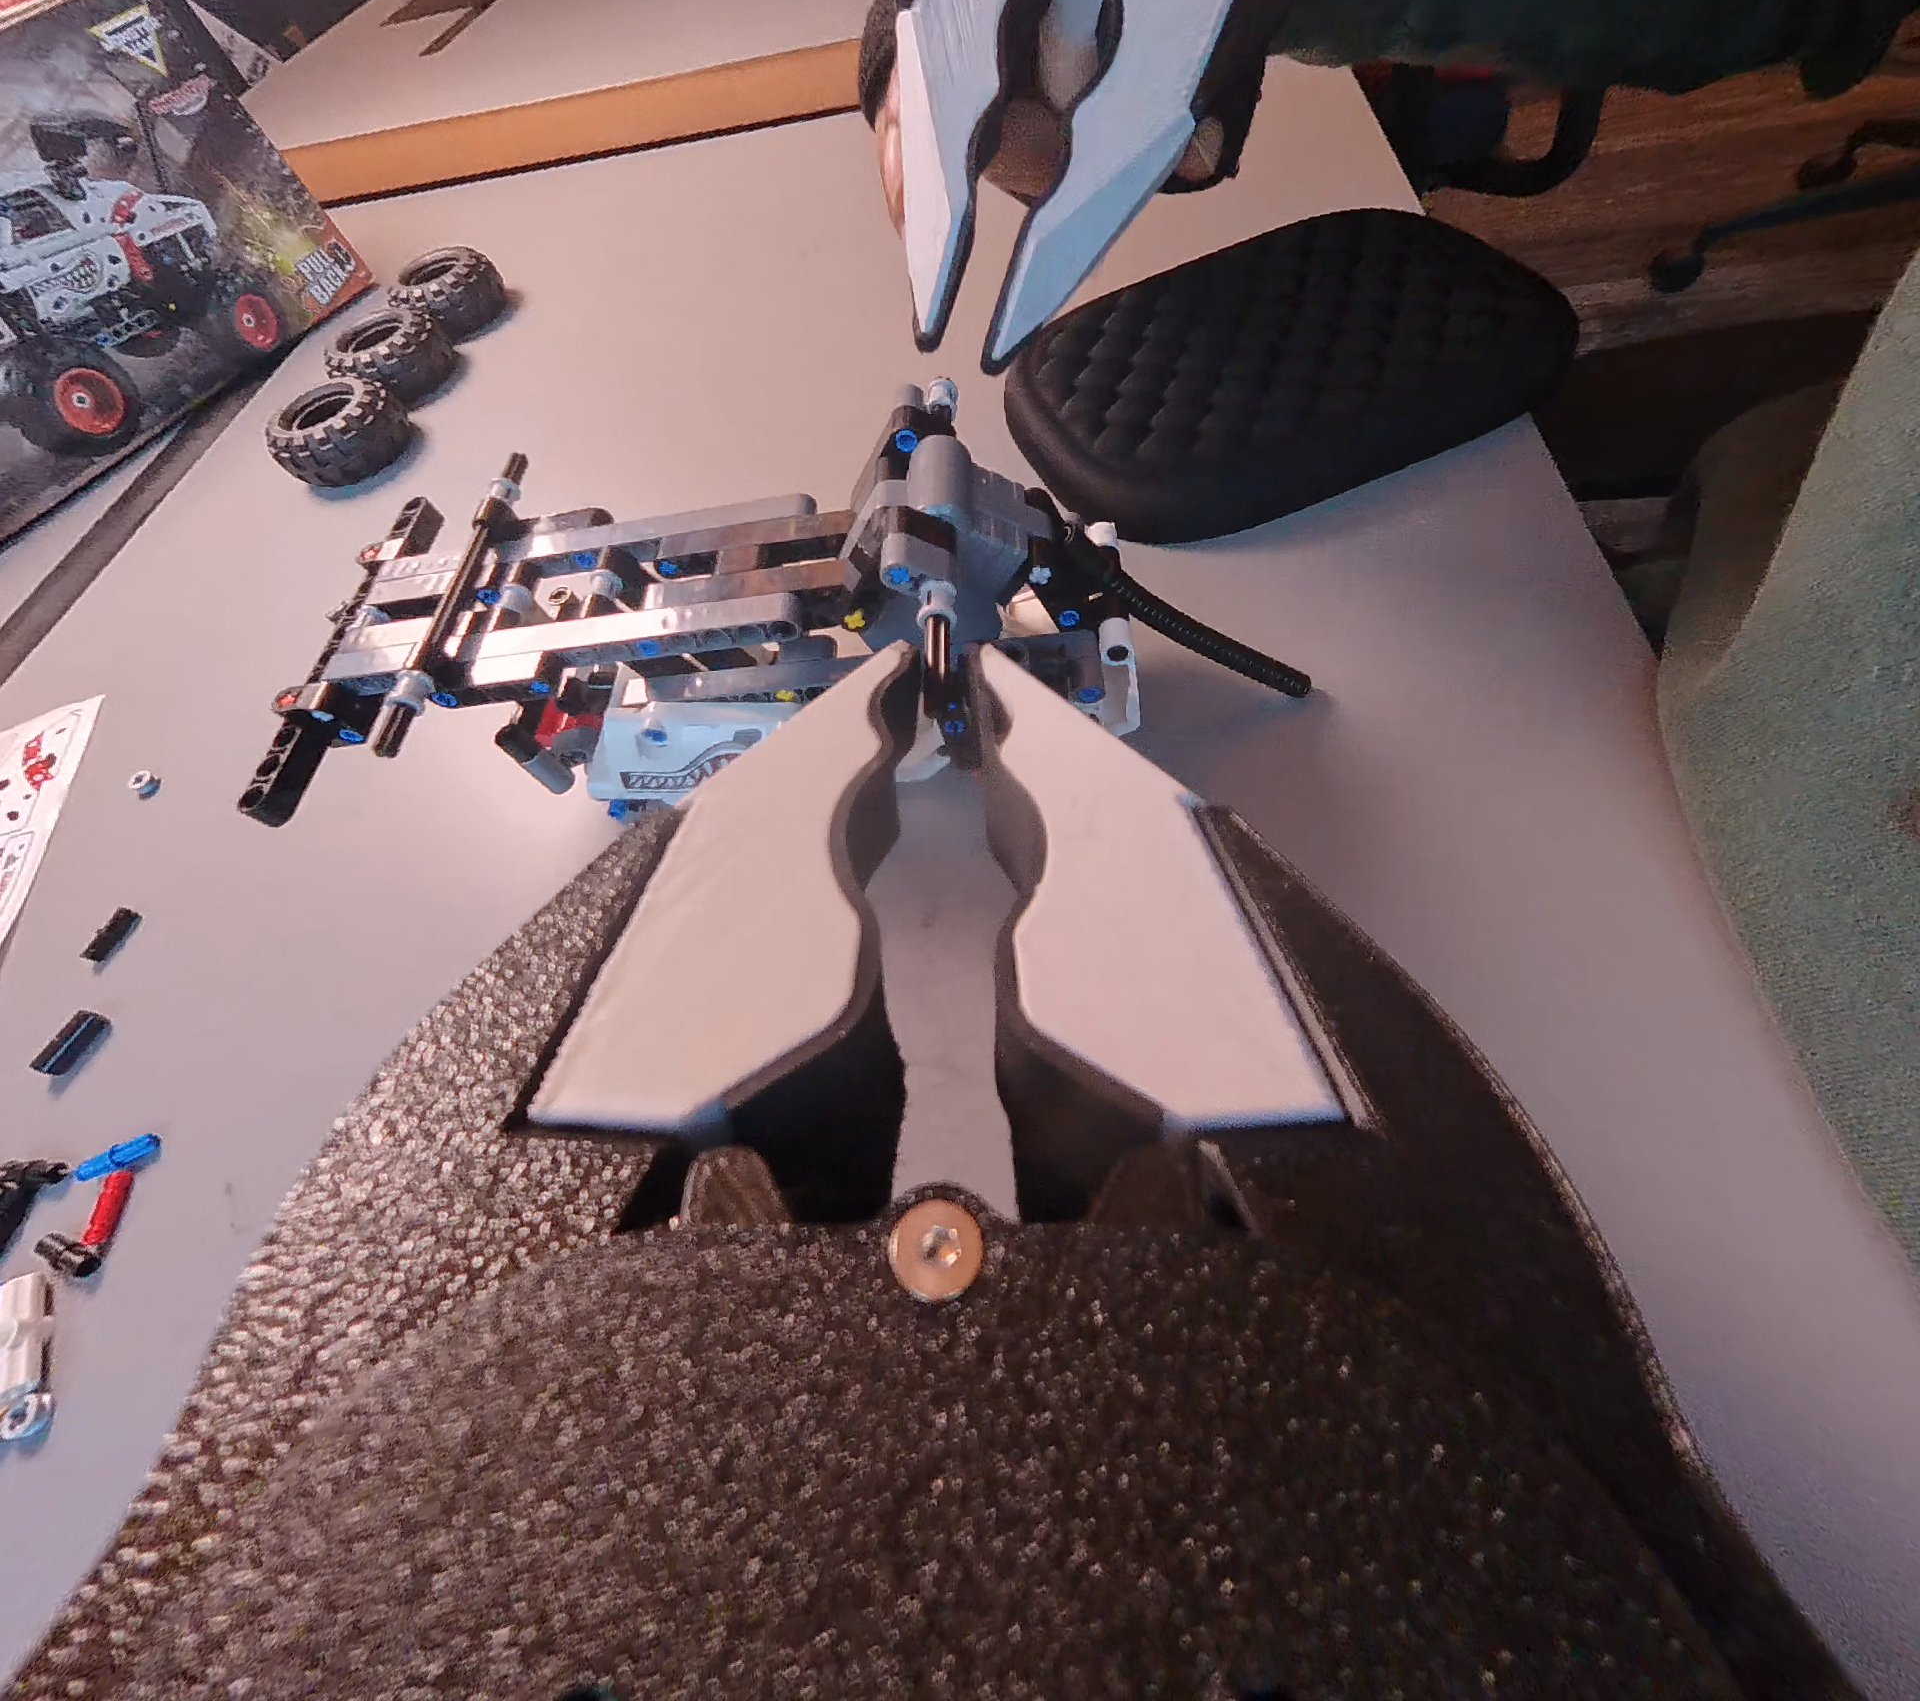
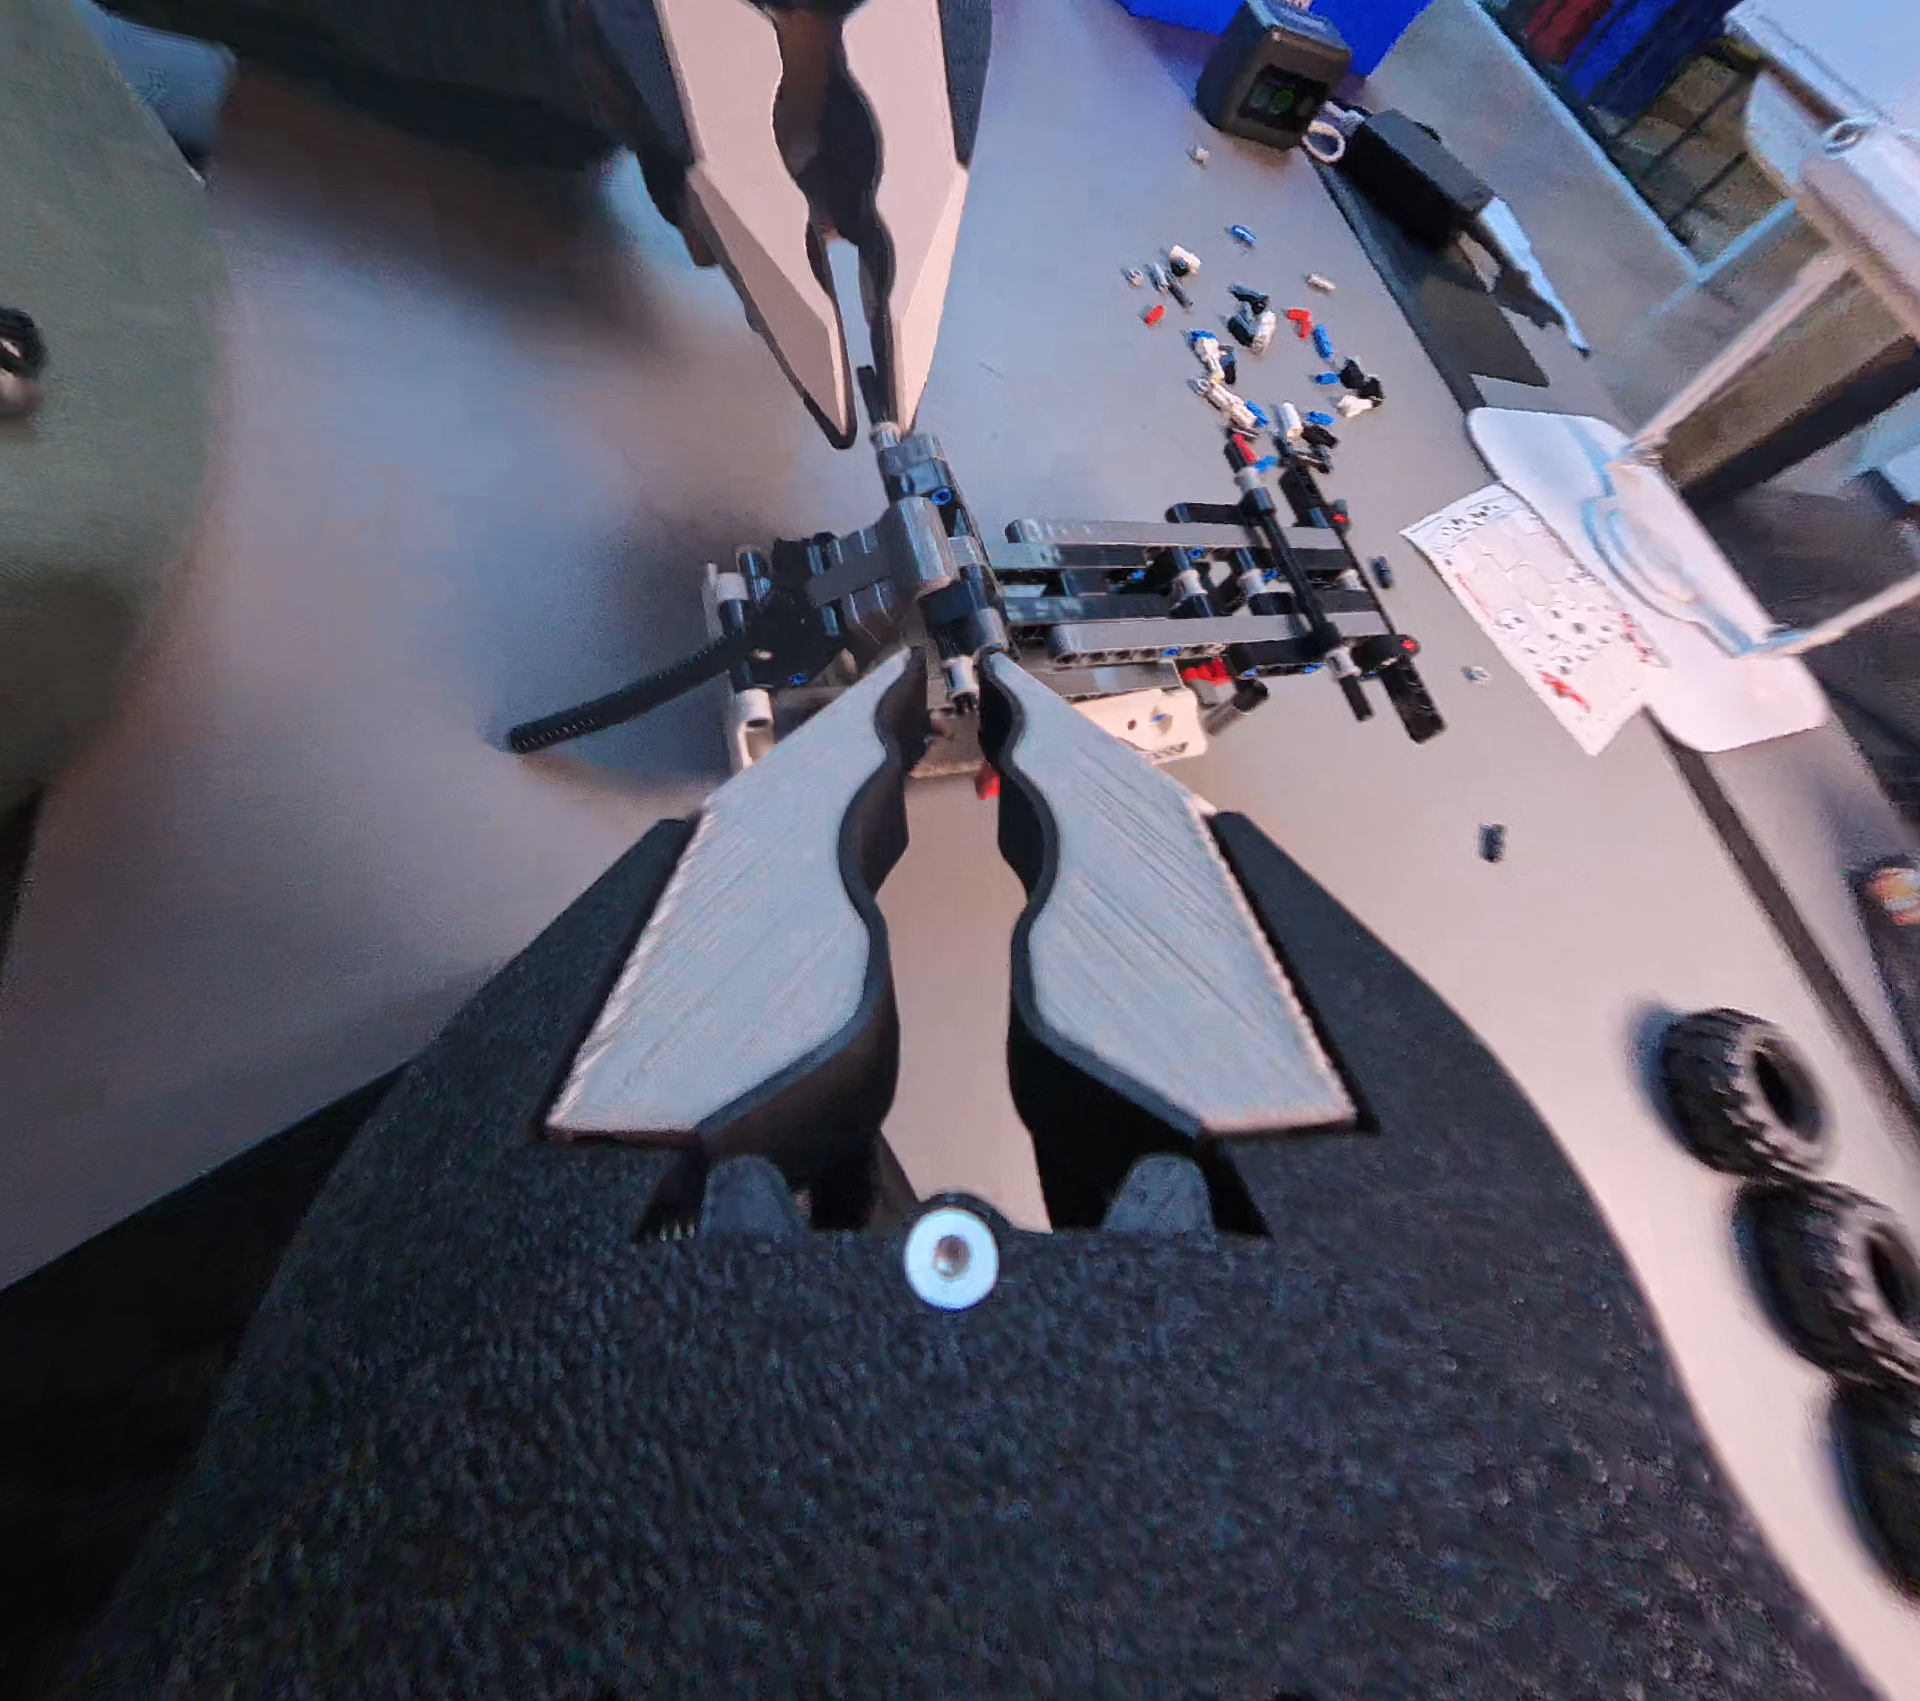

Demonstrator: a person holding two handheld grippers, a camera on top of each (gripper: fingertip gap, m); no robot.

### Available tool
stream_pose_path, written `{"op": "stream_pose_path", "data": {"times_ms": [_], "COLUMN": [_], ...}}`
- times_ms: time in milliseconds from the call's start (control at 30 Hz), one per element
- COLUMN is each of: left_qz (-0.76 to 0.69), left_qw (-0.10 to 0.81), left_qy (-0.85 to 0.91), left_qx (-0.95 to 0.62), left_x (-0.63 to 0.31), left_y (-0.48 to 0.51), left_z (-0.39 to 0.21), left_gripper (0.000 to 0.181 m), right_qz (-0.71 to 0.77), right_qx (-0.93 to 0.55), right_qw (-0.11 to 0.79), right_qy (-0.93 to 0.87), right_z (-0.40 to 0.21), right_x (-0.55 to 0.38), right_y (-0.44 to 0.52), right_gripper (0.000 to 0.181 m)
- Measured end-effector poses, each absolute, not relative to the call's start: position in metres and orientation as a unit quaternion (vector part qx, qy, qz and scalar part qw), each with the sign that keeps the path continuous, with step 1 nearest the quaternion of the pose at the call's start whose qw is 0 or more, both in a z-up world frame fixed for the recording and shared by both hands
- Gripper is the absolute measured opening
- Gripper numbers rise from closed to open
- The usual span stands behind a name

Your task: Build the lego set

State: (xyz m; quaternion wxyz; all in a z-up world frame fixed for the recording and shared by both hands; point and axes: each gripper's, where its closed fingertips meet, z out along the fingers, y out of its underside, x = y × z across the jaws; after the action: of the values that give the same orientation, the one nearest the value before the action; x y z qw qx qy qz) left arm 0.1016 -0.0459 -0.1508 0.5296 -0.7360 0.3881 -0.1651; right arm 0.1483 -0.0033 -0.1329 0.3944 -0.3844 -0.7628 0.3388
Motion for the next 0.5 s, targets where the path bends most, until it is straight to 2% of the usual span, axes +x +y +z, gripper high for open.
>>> {"op": "stream_pose_path", "data": {"times_ms": [133,267,500], "left_qz": [-0.175,-0.162,-0.163], "left_qw": [0.525,0.519,0.518], "left_qy": [0.383,0.391,0.397], "left_qx": [-0.74,-0.742,-0.74], "left_x": [0.098,0.101,0.097], "left_y": [-0.047,-0.048,-0.051], "left_z": [-0.151,-0.153,-0.151], "left_gripper": [0.013,0.006,0.007], "right_qz": [0.227,0.17,0.169], "right_qx": [-0.355,-0.341,-0.365], "right_qw": [0.442,0.454,0.444], "right_qy": [-0.792,-0.805,-0.8], "right_z": [-0.137,-0.143,-0.148], "right_x": [0.147,0.145,0.152], "right_y": [0.0,0.002,0.011], "right_gripper": [0.011,0.01,0.01]}}
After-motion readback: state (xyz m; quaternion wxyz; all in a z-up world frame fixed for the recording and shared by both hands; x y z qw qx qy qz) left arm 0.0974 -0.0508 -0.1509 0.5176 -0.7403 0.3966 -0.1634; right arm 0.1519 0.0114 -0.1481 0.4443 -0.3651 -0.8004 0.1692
